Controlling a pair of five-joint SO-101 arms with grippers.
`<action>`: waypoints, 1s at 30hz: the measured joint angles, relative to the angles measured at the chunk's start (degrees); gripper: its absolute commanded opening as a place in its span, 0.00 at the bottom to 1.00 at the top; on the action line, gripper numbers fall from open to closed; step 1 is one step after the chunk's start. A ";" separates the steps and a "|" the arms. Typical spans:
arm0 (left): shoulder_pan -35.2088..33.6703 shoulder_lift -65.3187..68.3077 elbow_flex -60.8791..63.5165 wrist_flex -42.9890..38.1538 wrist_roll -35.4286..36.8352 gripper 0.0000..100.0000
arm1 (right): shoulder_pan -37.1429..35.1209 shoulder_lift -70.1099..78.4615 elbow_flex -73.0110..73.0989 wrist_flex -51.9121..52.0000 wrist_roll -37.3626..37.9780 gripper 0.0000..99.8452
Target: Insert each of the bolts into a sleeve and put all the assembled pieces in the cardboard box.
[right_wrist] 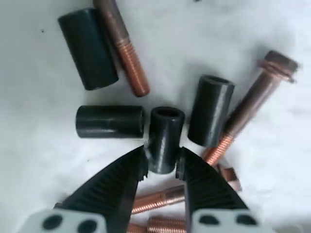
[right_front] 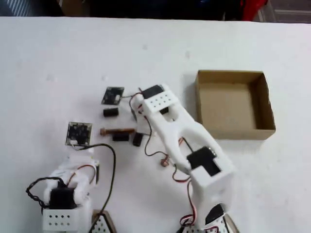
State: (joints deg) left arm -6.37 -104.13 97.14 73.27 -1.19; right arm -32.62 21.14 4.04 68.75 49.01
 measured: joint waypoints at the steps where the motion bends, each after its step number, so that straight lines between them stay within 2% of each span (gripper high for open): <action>1: 0.00 0.00 0.00 0.00 0.00 0.02 | 0.00 1.14 -0.53 0.00 0.00 0.08; 18: 0.00 0.00 0.00 0.00 0.00 0.02 | -0.18 7.03 -4.92 1.23 0.00 0.08; 21: 0.00 0.00 0.00 0.00 0.00 0.02 | -0.35 7.03 -4.92 1.23 0.00 0.02; 24: 0.00 0.00 0.00 0.00 0.00 0.02 | -0.35 7.12 -4.92 0.97 0.00 0.03; 30: 0.00 0.00 0.00 0.00 0.00 0.02 | -0.35 7.12 -5.01 0.88 -3.25 0.02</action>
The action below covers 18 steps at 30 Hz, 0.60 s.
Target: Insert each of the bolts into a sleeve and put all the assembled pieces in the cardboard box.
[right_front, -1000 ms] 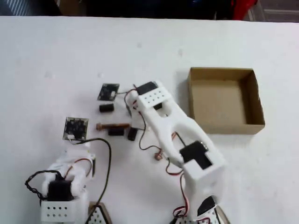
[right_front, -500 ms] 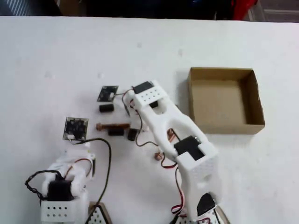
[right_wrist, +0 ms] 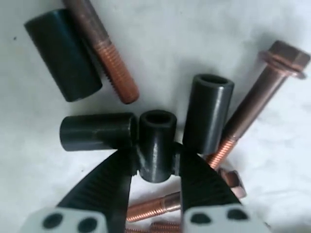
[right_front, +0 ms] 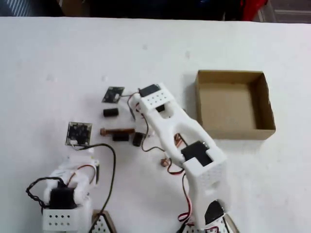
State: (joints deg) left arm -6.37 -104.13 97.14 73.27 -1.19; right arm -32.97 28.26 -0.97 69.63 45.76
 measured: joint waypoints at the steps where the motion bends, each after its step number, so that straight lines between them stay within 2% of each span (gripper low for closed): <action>1: 0.00 0.00 0.00 0.00 0.00 0.02 | 0.00 0.00 -0.26 0.35 -0.26 0.02; 8: 0.00 0.00 0.00 0.00 0.00 0.02 | -0.26 -2.81 0.09 4.48 -3.43 0.02; 13: 0.00 0.00 0.00 0.00 0.00 0.02 | -0.35 -8.79 0.18 6.59 -7.38 0.02; 18: 0.00 0.00 0.00 0.00 0.00 0.02 | 0.97 -15.74 0.18 10.99 -8.09 0.02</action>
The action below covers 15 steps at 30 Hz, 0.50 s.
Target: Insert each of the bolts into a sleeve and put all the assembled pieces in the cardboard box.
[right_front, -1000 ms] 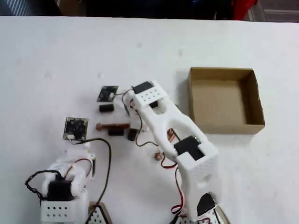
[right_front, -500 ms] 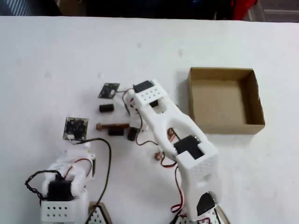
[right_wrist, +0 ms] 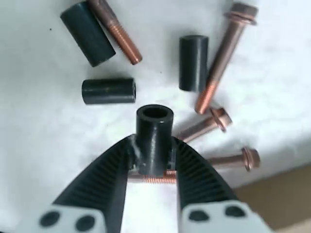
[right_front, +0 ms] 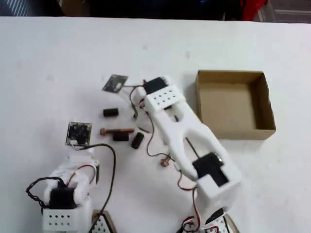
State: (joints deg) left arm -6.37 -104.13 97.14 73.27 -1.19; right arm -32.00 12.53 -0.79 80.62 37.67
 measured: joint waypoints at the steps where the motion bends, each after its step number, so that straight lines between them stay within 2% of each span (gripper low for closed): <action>1: 0.00 0.00 0.00 0.00 0.00 0.02 | 0.44 -1.67 0.00 0.97 -0.35 0.02; 9: 0.00 0.00 0.00 0.00 0.00 0.02 | 5.36 -17.93 0.70 6.77 -5.19 0.02; 15: 0.00 0.00 0.00 0.00 0.00 0.02 | 8.18 -31.30 9.23 8.62 -5.63 0.02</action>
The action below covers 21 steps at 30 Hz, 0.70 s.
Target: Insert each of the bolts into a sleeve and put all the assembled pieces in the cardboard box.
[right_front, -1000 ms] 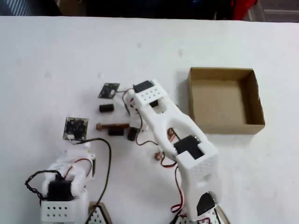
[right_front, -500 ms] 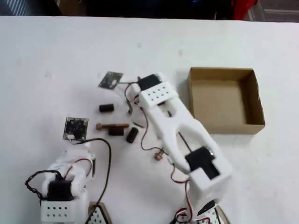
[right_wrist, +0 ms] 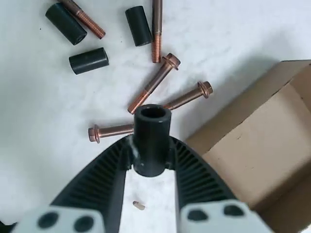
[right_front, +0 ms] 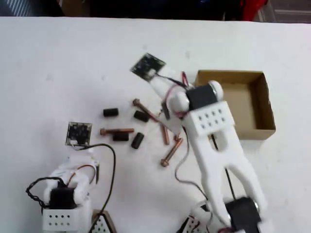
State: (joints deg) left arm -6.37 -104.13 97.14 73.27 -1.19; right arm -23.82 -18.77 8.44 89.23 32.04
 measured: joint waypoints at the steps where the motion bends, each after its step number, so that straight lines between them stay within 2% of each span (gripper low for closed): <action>1: 0.00 0.00 0.00 0.00 0.00 0.02 | 0.26 -2.37 2.11 -0.09 0.00 0.02; 11: 0.00 0.00 0.00 0.00 0.00 0.02 | 4.92 -28.13 28.31 -11.08 0.00 0.02; 21: 0.00 0.00 0.00 0.00 0.00 0.02 | 8.26 -45.27 49.85 -19.34 0.00 0.02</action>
State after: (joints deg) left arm -6.37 -104.13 97.14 73.27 -1.19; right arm -15.56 -64.04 58.29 69.89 32.04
